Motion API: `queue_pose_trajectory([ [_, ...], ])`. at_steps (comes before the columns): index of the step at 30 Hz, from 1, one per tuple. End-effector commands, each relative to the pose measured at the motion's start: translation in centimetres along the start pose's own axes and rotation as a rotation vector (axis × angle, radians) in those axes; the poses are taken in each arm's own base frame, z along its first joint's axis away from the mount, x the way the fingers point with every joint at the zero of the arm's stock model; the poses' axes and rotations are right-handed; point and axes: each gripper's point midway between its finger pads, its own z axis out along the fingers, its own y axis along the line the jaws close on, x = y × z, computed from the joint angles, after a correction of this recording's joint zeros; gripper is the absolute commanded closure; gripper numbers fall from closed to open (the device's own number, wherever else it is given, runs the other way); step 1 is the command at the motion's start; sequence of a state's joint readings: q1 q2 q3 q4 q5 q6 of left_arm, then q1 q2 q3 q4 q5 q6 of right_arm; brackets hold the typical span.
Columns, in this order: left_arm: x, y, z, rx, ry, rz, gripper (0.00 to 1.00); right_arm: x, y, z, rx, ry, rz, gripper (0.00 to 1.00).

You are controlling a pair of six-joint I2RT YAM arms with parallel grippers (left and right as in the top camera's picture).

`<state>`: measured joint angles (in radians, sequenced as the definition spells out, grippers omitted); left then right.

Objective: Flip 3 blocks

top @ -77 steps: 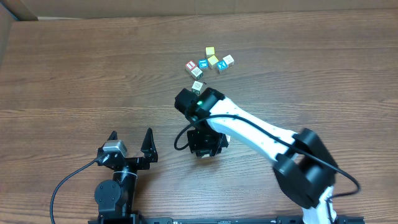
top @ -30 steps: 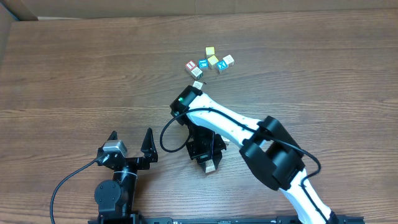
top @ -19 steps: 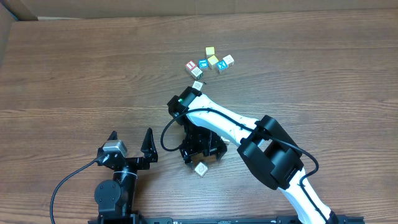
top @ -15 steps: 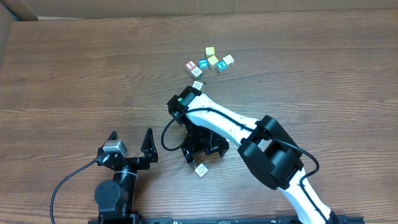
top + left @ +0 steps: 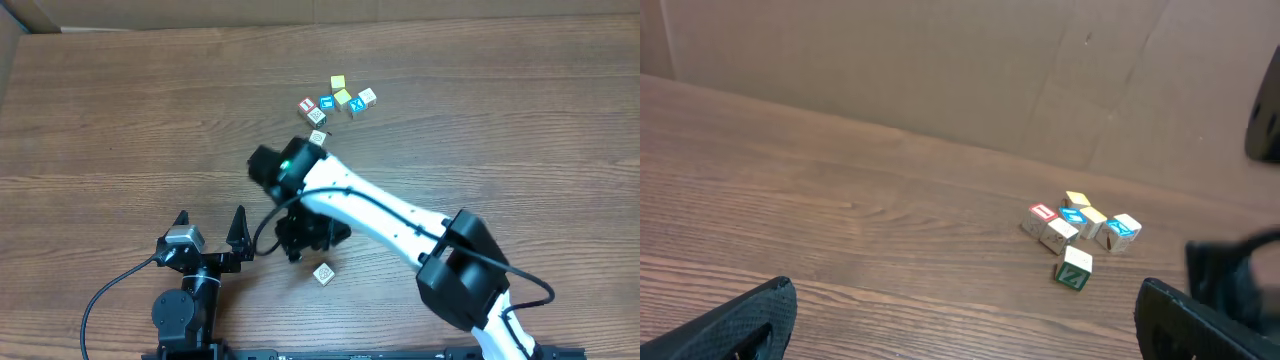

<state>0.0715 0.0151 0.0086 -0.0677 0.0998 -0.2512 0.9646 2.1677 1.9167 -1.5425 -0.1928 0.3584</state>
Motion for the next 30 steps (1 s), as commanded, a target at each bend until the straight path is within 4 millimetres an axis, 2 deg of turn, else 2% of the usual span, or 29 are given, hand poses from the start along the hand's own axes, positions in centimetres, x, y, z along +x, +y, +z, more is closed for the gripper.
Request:
queue_pose_trajectory([
  [1,0.1,-0.1,0.0,0.004,-0.002,0.021,0.00,1.0,-0.1,1.8,0.107,-0.013,-0.017,0.27],
  [6,0.1,-0.1,0.0,0.004,-0.002,0.021,0.00,1.4,-1.9,4.5,0.226,-0.022,0.031,0.28],
  [10,0.1,-0.1,0.0,0.004,-0.002,0.021,0.00,1.5,-2.3,6.0,0.228,-0.018,0.031,0.40],
  [13,0.1,-0.1,0.0,0.004,-0.002,0.021,0.00,0.9,-2.0,6.2,0.214,-0.042,0.023,0.50],
  [17,0.1,-0.1,0.0,0.004,-0.002,0.021,0.00,0.3,-1.8,6.2,0.202,-0.062,0.019,0.56],
  [20,0.1,-0.1,0.0,0.004,-0.002,0.021,0.00,0.2,-1.8,6.1,0.198,-0.067,0.022,0.71],
  [23,0.1,-0.1,0.0,0.004,-0.002,0.021,0.00,-0.1,-2.0,6.1,0.194,-0.070,0.015,0.72],
  [24,0.1,-0.1,0.0,0.004,-0.002,0.021,0.00,-0.2,-2.2,5.9,0.191,-0.073,0.019,0.72],
  [27,0.1,-0.1,0.0,0.004,-0.002,0.021,0.00,-1.0,-2.6,3.7,0.144,-0.114,0.048,0.77],
  [30,0.1,-0.1,0.0,0.004,-0.002,0.021,0.00,-1.7,-2.5,-0.1,0.072,-0.203,0.065,0.80],
])
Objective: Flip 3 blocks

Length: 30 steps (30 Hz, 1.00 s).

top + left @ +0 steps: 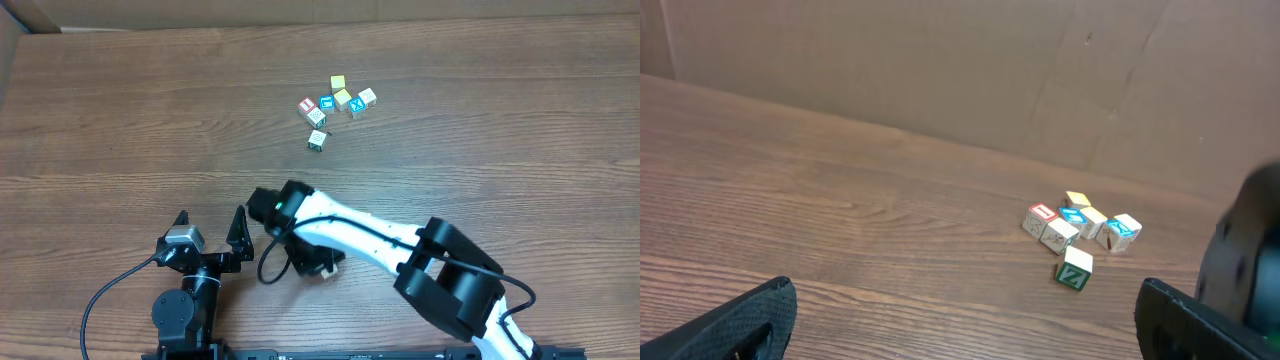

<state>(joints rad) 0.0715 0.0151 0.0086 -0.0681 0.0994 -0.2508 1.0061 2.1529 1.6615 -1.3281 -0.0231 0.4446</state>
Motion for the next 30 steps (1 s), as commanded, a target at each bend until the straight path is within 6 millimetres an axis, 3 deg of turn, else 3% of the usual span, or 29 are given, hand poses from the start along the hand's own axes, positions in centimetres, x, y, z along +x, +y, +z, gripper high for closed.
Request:
queue_pose_trajectory([
  [1,0.1,-0.1,0.0,0.004,-0.002,0.020,0.00,-1.8,-0.8,-7.1,-0.124,-0.180,0.039,0.81],
  [4,0.1,-0.1,0.0,0.004,-0.002,0.020,0.00,-2.0,-1.8,-11.0,-0.186,-0.288,0.083,0.80],
  [6,0.1,-0.1,0.0,0.004,-0.002,0.020,0.00,-1.8,-2.4,-13.1,-0.227,-0.338,0.108,0.69],
  [7,0.1,-0.1,0.0,0.004,-0.002,0.020,0.00,-1.6,-2.4,-13.7,-0.243,-0.349,0.107,0.59],
  [9,0.1,-0.1,0.0,0.004,-0.002,0.020,0.00,-1.1,-2.4,-14.4,-0.257,-0.355,0.104,0.17],
  [10,0.1,-0.1,0.0,0.004,-0.002,0.020,0.00,-0.9,-2.4,-14.4,-0.256,-0.352,0.102,0.04],
  [18,0.1,-0.1,0.0,0.004,-0.002,0.020,0.00,-0.9,-2.3,-12.7,-0.244,-0.332,0.100,0.01],
  [24,0.1,-0.1,0.0,0.004,-0.002,0.020,0.00,-1.6,-2.5,-11.1,-0.225,-0.349,0.104,0.10],
  [30,0.1,-0.1,0.0,0.004,-0.002,0.020,0.00,-1.6,-2.9,-8.0,-0.200,-0.332,0.118,0.22],
])
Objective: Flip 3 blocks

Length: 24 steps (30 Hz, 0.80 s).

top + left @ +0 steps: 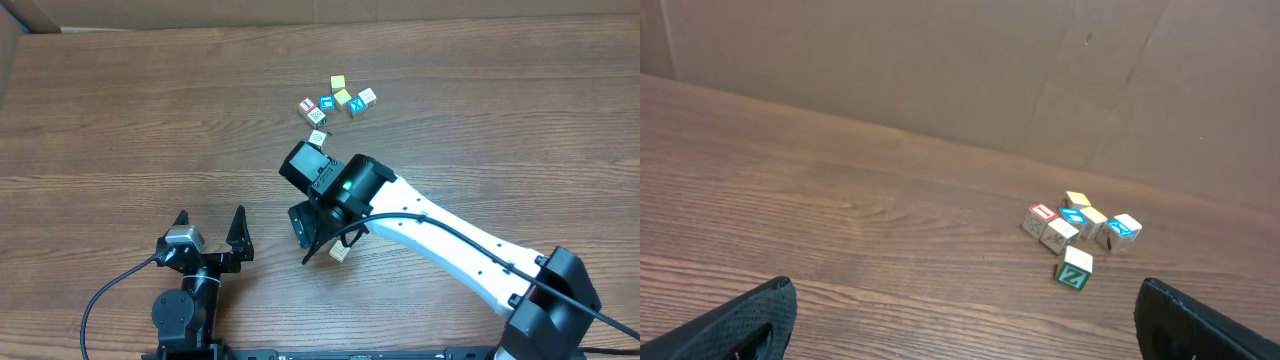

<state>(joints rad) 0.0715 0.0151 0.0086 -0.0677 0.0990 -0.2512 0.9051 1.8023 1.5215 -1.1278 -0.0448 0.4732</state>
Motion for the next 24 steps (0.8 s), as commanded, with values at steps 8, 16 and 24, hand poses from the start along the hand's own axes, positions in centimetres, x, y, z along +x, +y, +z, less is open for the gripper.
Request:
queue_pose_trajectory([
  [8,0.1,-0.1,0.0,0.005,-0.002,0.021,0.00,2.6,-2.1,5.4,0.038,0.038,0.018,0.22],
  [16,0.1,-0.1,0.0,0.005,-0.002,0.021,0.00,3.5,-2.4,8.1,0.001,0.021,0.016,0.26],
  [24,0.1,-0.1,0.0,0.004,-0.002,0.021,0.00,3.8,-2.0,8.1,-0.019,0.041,0.107,0.50],
])
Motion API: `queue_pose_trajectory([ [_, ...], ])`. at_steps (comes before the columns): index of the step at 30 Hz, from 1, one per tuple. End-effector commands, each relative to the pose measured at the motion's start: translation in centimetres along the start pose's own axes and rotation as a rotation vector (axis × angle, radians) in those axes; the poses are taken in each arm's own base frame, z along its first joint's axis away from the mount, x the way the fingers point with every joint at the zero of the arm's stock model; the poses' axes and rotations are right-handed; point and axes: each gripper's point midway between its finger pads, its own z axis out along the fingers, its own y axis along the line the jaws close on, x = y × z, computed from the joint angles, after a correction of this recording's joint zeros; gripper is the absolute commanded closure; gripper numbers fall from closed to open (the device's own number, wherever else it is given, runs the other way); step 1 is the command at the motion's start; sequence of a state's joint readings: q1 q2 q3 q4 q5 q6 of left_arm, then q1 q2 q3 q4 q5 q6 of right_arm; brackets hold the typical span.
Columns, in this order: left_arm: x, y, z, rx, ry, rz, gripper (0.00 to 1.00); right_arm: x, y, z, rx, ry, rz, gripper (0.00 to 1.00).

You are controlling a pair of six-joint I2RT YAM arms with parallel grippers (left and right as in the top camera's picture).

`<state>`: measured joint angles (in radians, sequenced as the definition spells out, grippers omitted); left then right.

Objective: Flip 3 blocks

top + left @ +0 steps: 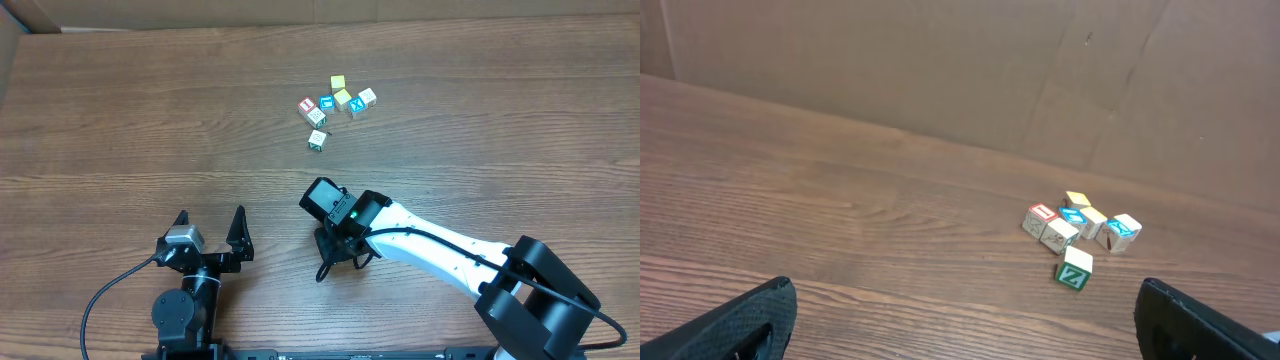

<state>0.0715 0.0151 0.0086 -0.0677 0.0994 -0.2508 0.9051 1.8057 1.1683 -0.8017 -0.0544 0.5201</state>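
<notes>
Several small lettered blocks lie in a cluster (338, 100) at the far middle of the table, also seen as a cluster (1080, 222) in the left wrist view. A green Z block (317, 139) sits just in front of them, and the Z block (1074, 269) shows its letter. My right gripper (341, 258) points down at the table near the front middle, and its body hides whatever lies under it. No lone block shows there. My left gripper (210, 232) rests open at the front left, its fingers (740, 320) wide apart with nothing between them.
A brown cardboard wall (940, 70) backs the wooden table (120, 120). The white right arm (450, 260) stretches from the front right corner toward the middle.
My right gripper has shifted toward the front and right, and now covers the spot where a tan-faced block lay beside it. That block no longer shows. The left arm has not moved.
A lone white block with a patterned top lay at the front middle, my right gripper just behind it. Then the gripper was down over it. Later the gripper stood back and a block lay slightly farther right with a plain tan face up. Now the gripper covers it.
</notes>
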Motion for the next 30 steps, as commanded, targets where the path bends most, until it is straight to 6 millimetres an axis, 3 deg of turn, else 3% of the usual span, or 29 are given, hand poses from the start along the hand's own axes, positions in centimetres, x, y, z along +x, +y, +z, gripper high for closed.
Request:
queue_pose_trajectory([
  [1,0.1,-0.1,0.0,0.004,-0.002,0.020,0.00,0.3,0.9,0.0,-0.045,0.017,0.064,0.50],
  [7,0.1,-0.1,0.0,0.004,-0.002,0.020,0.00,0.7,1.4,-0.1,-0.071,0.043,0.106,0.50],
  [13,0.1,-0.1,0.0,0.004,-0.002,0.020,0.00,0.9,1.7,-0.1,-0.089,0.056,0.144,0.34],
  [18,0.1,-0.1,0.0,0.004,-0.002,0.020,0.00,0.8,1.6,-0.2,-0.084,0.053,0.152,0.33],
  [21,0.1,-0.1,0.0,0.004,-0.002,0.020,0.00,0.4,1.7,-1.7,-0.076,0.056,0.106,0.33],
  [26,0.1,-0.1,0.0,0.004,-0.002,0.020,0.00,-1.9,2.2,-6.3,-0.091,-0.013,0.092,0.33],
  [27,0.1,-0.1,0.0,0.004,-0.002,0.020,0.00,-2.1,2.2,-7.0,-0.098,-0.019,0.095,0.21],
  [28,0.1,-0.1,0.0,0.004,-0.002,0.020,0.00,-2.3,2.3,-7.4,-0.106,-0.025,0.096,0.00],
  [30,0.1,-0.1,0.0,0.004,-0.002,0.020,0.00,-2.4,2.3,-7.8,-0.114,-0.030,0.101,0.00],
])
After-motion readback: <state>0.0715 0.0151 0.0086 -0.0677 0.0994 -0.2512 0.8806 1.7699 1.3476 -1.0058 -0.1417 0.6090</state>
